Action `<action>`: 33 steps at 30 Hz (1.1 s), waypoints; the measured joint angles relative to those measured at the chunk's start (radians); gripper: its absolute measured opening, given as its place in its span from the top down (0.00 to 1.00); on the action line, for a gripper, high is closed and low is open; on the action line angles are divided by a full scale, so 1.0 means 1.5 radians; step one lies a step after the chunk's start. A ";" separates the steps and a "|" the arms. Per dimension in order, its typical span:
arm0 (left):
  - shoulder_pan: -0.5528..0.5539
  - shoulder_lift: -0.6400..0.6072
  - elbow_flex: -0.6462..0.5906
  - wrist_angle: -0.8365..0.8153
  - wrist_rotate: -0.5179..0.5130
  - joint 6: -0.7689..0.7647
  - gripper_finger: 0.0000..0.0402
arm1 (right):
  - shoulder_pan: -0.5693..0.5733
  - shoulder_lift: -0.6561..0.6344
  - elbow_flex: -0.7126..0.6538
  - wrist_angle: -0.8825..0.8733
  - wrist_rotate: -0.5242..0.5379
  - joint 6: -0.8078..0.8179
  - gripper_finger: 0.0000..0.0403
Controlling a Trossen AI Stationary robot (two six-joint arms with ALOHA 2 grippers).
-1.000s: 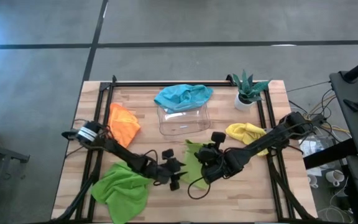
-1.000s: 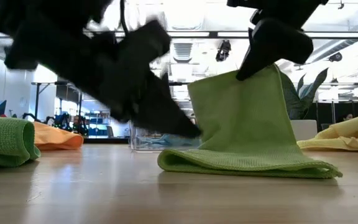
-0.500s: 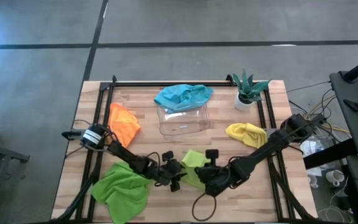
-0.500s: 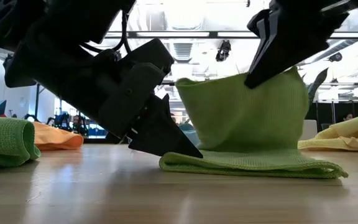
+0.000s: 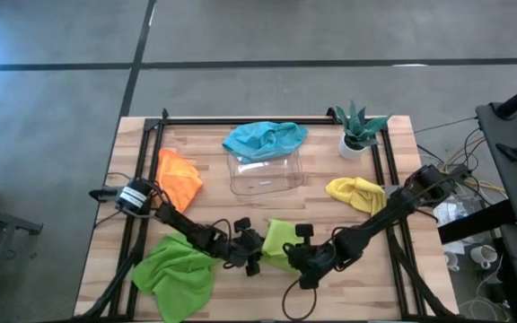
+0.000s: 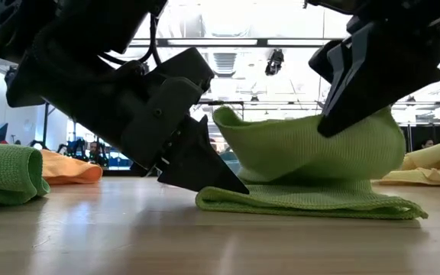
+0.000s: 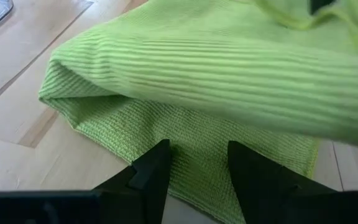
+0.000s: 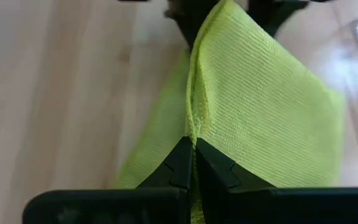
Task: Fold microfiber towels
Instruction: Fold the light green microfiber cloth
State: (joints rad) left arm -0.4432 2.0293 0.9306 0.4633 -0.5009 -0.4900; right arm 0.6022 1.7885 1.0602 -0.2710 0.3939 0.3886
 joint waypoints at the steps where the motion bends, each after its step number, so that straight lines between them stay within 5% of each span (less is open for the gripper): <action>1: 0.001 0.000 0.000 0.000 0.001 0.000 0.63 | 0.000 0.000 -0.006 0.016 -0.006 0.001 0.97; 7: 0.002 0.000 0.000 0.000 0.001 -0.001 0.63 | -0.004 0.015 -0.039 0.093 -0.056 0.025 0.86; 14: 0.002 -0.009 0.000 -0.011 0.002 0.004 0.63 | -0.005 0.041 0.009 0.057 -0.051 0.021 0.62; 20: -0.002 -0.059 -0.001 -0.072 0.006 0.004 0.63 | -0.007 0.006 0.091 -0.135 0.130 0.000 0.50; 28: -0.003 -0.066 -0.001 -0.078 0.007 0.010 0.63 | -0.133 0.026 0.041 -0.006 0.023 -0.059 0.57; 33: -0.008 -0.060 -0.002 -0.078 0.016 -0.001 0.63 | -0.182 0.023 -0.003 0.085 -0.080 -0.041 0.82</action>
State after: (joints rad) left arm -0.4546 1.9385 0.9277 0.3457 -0.4764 -0.4917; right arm 0.3297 1.8225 1.0557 -0.1429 0.2741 0.3268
